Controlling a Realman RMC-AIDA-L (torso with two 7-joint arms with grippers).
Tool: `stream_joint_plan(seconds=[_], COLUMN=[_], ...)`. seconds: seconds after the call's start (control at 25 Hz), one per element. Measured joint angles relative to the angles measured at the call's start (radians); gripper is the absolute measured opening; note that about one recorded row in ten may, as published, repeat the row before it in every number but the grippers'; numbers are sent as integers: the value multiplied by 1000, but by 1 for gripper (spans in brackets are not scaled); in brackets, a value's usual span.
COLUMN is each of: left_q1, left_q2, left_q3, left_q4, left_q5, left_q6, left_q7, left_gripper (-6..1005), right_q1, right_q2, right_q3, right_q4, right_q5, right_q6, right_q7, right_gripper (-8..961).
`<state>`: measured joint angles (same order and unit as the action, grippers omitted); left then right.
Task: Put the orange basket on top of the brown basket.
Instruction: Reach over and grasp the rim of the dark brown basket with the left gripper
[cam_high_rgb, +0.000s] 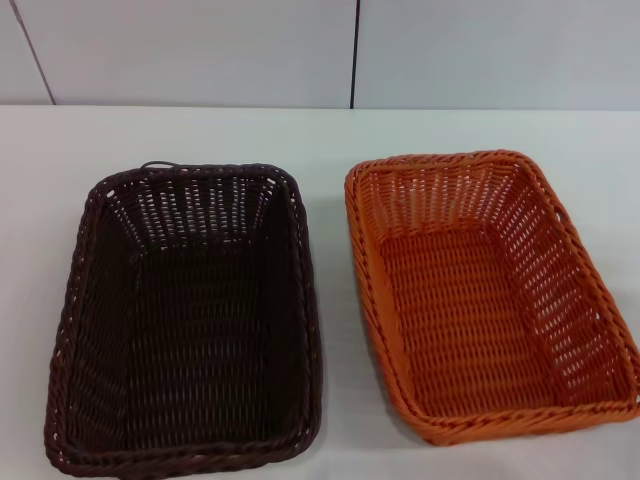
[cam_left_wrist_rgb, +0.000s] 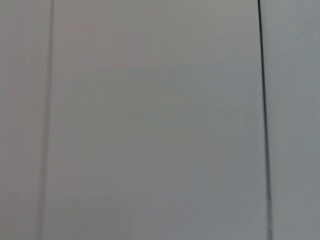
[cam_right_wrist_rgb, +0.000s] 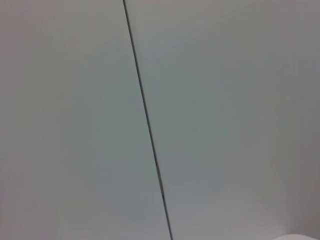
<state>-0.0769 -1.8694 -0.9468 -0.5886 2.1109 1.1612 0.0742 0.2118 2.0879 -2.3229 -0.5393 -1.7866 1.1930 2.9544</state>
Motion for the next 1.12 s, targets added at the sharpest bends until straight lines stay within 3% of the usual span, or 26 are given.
stream_joint_plan(seconds=[0.08,0.12,0.2,0.28,0.32,0.44,0.48,0.6,0.64,0.68,0.84,1.12], left_q1=[42,59,104,156,174,209,210,177,155,136,60,36], left_q2=[72,91,117,118,109,29,5,-132,-169,-187,-186,-189], left_q3=[-38,-64,-161,-294,-352,-546,-582,-774,-828,-864,-896,-876], left_q4=[-179,-247,-397,-576,-656,-893,-935,-1134,-1183,-1214,-1301,-1355], left_q5=[40,66,150,250,292,416,433,457,456,455,447,450], left_q6=[-144,-213,-405,-671,-792,-1225,-1311,-1723,-1854,-1947,-2229,-2366], left_q7=[16,24,32,32,32,68,90,242,287,308,258,241], left_gripper=[770,770,770,769,767,762,761,756,754,752,746,734], right_q1=[1,2,5,8,9,15,17,21,22,23,22,14], right_q2=[0,0,-1,-3,-3,-4,-4,-4,-4,-4,-5,-2], right_q3=[-1,-1,-2,-2,-2,-1,-2,-2,-2,-3,-5,-8], right_q4=[-3,-4,-6,-9,-9,-9,-9,-7,-7,-7,-9,-10], right_q5=[0,1,1,1,1,2,2,2,2,2,2,-2], right_q6=[-2,-2,-4,-5,-6,-11,-17,-30,-34,-38,-48,-54], right_q7=[0,0,0,0,0,0,0,0,0,0,0,0], right_gripper=[818,818,817,816,816,815,814,813,813,812,811,808])
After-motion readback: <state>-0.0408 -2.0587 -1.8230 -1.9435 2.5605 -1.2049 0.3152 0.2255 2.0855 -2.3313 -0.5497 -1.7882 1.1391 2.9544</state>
